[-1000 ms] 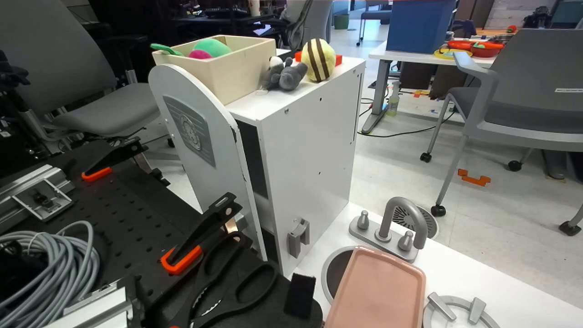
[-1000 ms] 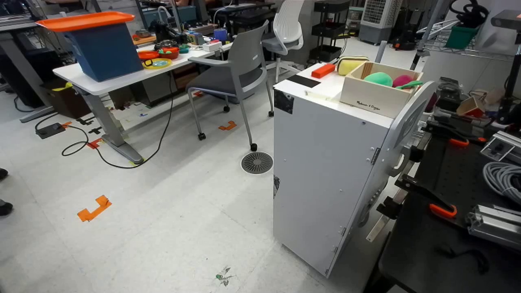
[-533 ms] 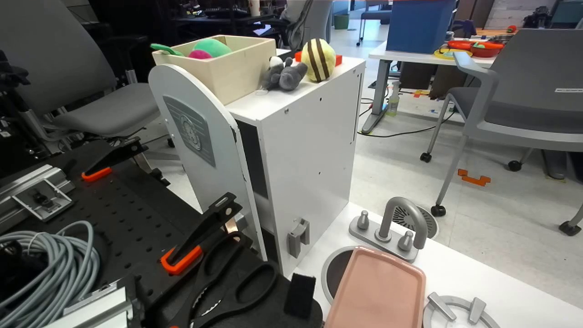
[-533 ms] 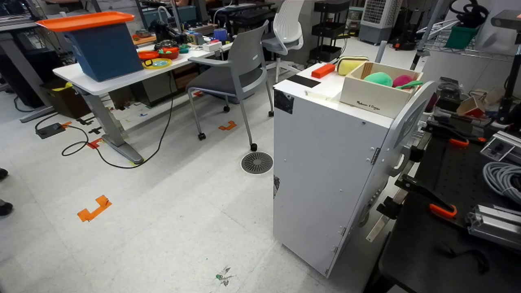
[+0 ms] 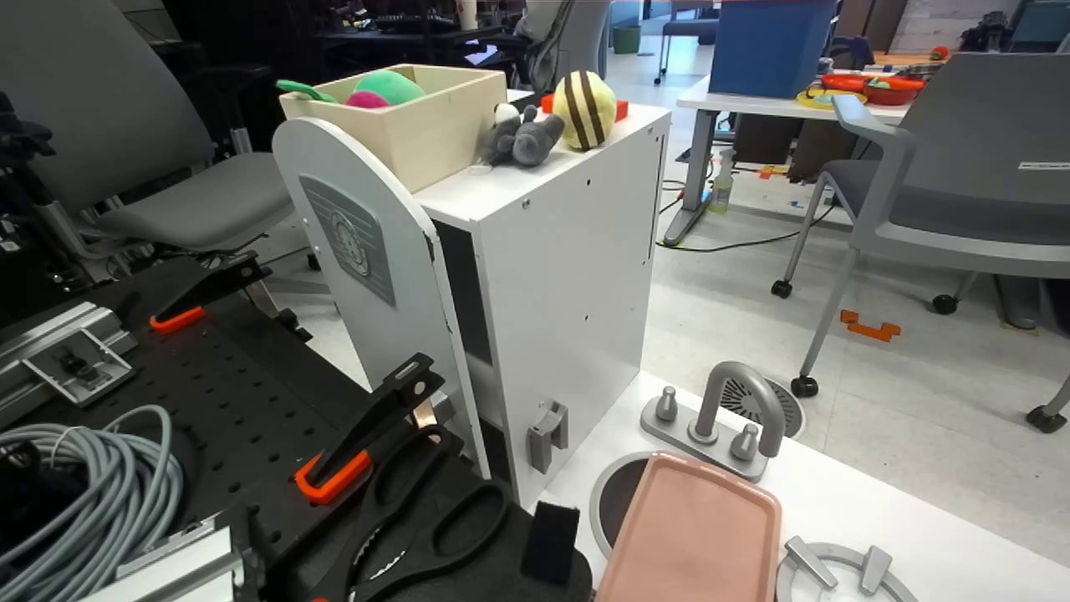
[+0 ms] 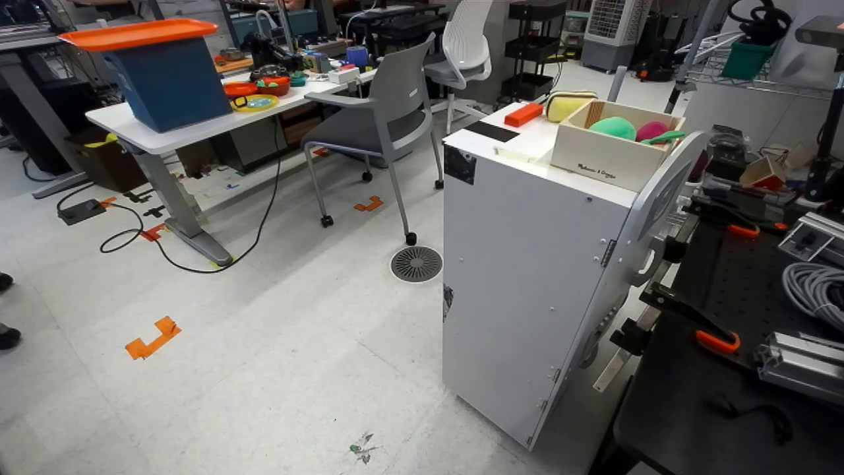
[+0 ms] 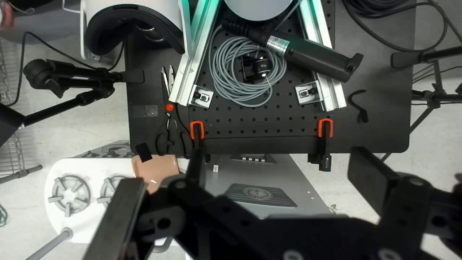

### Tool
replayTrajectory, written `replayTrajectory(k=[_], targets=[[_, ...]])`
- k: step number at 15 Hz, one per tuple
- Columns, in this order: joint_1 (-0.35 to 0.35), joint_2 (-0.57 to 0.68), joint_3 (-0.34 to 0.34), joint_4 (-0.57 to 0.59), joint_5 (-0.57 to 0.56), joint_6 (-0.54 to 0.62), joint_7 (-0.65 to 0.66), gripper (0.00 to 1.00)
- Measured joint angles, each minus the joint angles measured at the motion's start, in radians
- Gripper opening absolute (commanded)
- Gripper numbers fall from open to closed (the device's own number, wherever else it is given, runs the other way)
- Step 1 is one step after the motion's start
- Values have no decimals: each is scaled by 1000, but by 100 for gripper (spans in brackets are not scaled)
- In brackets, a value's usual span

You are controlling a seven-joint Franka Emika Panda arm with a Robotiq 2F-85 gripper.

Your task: Remove the green plushie out of the box

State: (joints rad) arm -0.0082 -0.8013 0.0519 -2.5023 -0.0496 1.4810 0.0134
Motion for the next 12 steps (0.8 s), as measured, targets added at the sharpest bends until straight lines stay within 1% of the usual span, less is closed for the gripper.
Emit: replayTrajectory(k=[2, 5, 8, 12], targets=[[-6, 5, -7, 1, 0, 20, 23, 100], [-36, 34, -30, 13, 0, 88, 74, 100], [-73, 90, -59, 46, 1, 164, 106, 100], [-104, 171, -89, 99, 1, 210, 117, 100]])
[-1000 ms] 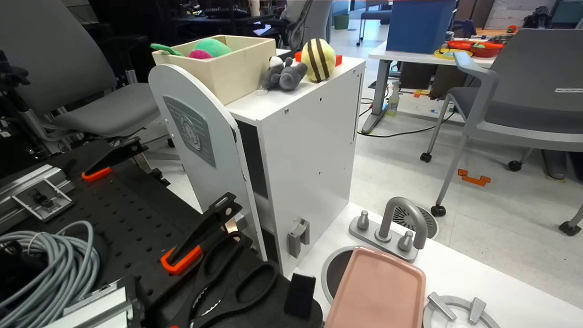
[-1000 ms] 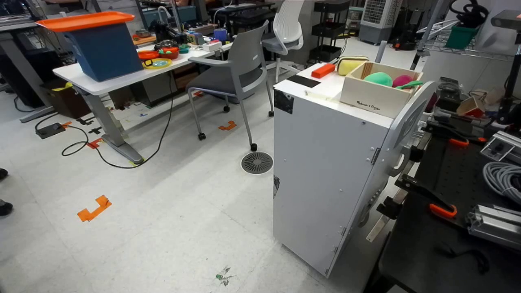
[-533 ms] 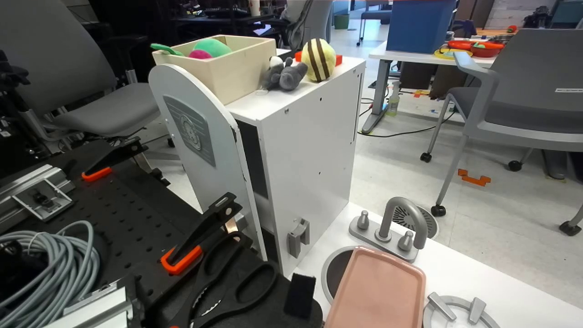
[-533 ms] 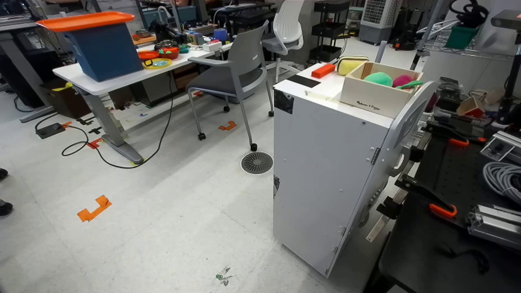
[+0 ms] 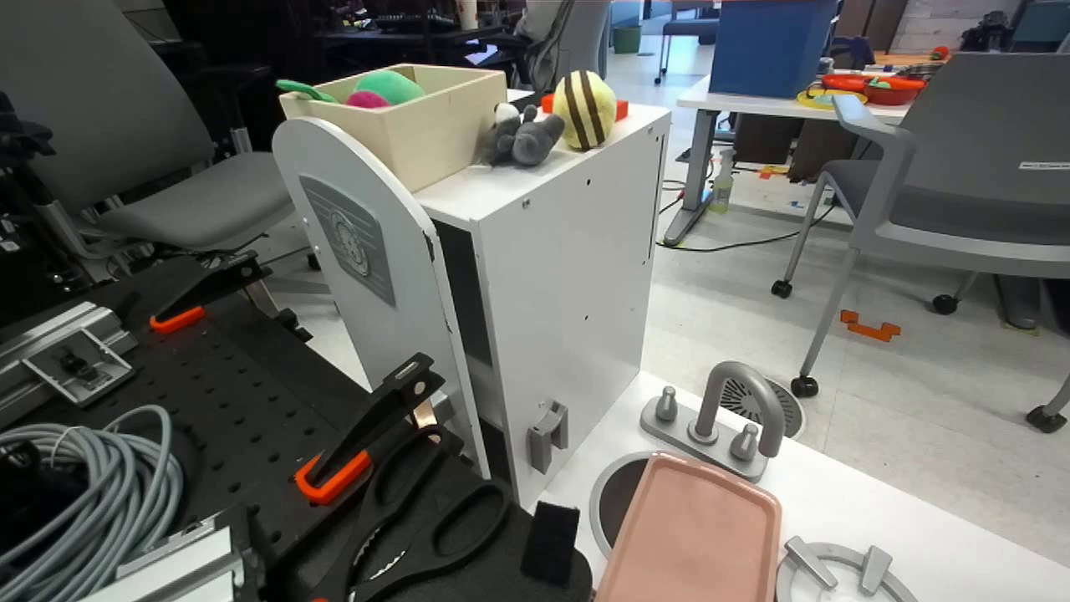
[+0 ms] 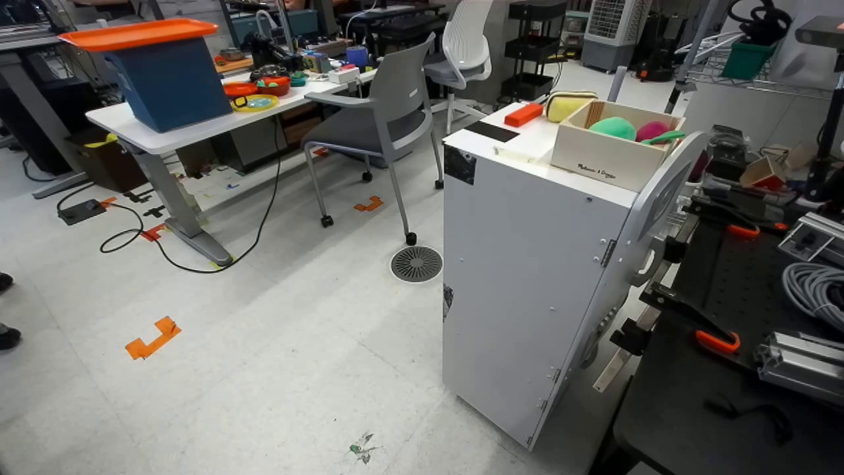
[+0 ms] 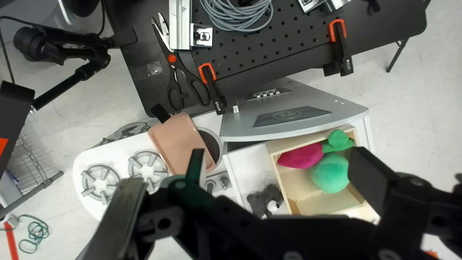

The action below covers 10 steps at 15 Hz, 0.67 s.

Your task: Remove the green plushie out of the box

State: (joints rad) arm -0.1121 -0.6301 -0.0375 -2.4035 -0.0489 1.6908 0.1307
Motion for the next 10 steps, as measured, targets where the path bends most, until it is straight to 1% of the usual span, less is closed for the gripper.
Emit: replayTrajectory(k=[4, 10], targets=[[-6, 39, -27, 22, 2, -1, -5, 100], [-6, 36, -39, 22, 2, -5, -21, 100]])
